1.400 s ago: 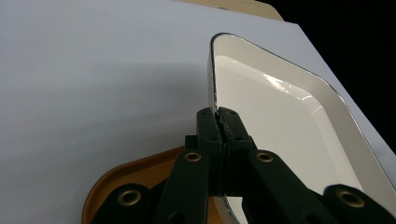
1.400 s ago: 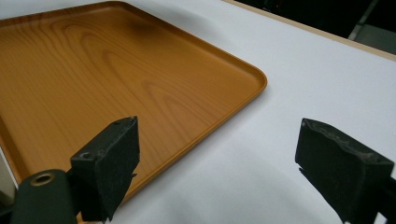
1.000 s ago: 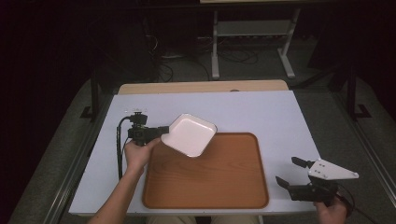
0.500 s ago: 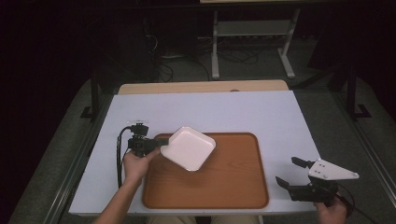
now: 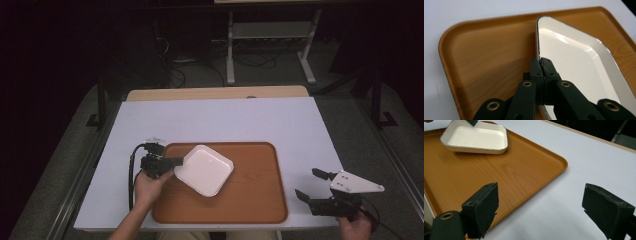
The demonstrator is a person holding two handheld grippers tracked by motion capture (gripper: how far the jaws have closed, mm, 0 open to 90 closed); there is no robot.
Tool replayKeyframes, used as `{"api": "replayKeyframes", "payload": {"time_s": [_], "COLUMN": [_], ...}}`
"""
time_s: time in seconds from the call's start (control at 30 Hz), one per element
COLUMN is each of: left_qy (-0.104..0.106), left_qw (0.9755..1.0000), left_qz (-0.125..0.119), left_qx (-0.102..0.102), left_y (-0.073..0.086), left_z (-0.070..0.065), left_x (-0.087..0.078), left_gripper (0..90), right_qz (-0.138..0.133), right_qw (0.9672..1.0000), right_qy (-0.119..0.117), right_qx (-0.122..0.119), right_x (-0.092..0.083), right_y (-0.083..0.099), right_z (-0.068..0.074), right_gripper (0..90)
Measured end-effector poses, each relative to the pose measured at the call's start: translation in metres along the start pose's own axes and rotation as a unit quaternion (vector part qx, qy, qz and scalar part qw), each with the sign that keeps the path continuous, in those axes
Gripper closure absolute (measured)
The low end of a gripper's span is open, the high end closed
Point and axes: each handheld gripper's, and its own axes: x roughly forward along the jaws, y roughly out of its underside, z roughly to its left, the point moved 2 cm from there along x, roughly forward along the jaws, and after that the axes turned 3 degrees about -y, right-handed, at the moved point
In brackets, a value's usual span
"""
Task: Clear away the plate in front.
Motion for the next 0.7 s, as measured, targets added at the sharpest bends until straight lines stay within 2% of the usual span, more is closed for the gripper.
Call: {"api": "replayKeyframes", "payload": {"time_s": [0.07, 0.17, 0.2, 0.23, 0.37, 0.43, 0.5, 0.53, 0.7], "left_qy": [-0.005, -0.051, -0.051, -0.069, -0.074, -0.074, -0.074, -0.067, -0.055], "left_qw": [1.0, 0.9985, 0.9985, 0.9972, 0.9968, 0.9967, 0.9968, 0.9975, 0.9982], "left_qz": [0.002, 0.019, 0.019, 0.025, 0.024, 0.026, 0.024, 0.022, 0.025], "left_qx": [0.004, 0.01, 0.01, 0.016, 0.021, 0.025, 0.018, 0.008, -0.003], "left_y": [0.003, 0.015, 0.015, 0.019, 0.024, 0.026, 0.027, 0.029, 0.036], "left_z": [-0.002, -0.011, -0.011, -0.015, -0.023, -0.026, -0.026, -0.026, -0.027], "left_x": [0.0, 0.001, 0.001, 0.003, 0.001, 0.0, 0.0, -0.001, -0.004], "left_gripper": [88.5, 86.9, 86.0, 85.1, 72.9, 71.6, 67.8, 67.8, 62.7], "right_qz": [0.0, 0.0, 0.0, 0.0, 0.0, 0.001, 0.001, 0.001, 0.0], "right_qw": [1.0, 1.0, 1.0, 1.0, 1.0, 1.0, 1.0, 1.0, 1.0], "right_qy": [0.0, 0.0, 0.0, 0.0, 0.001, 0.001, 0.001, 0.001, 0.001], "right_qx": [-0.001, -0.001, -0.001, -0.002, -0.002, -0.002, -0.002, -0.002, -0.001], "right_x": [0.0, 0.0, 0.0, 0.0, 0.0, 0.0, 0.0, 0.0, -0.001], "right_y": [0.0, 0.0, 0.0, 0.0, 0.0, 0.0, 0.0, 0.0, 0.0], "right_z": [0.0, 0.0, 0.0, 0.0, 0.0, 0.0, 0.0, 0.001, 0.0], "right_gripper": [13.0, 13.0, 13.0, 13.0, 13.0, 13.0, 13.1, 13.0, 13.0]}}
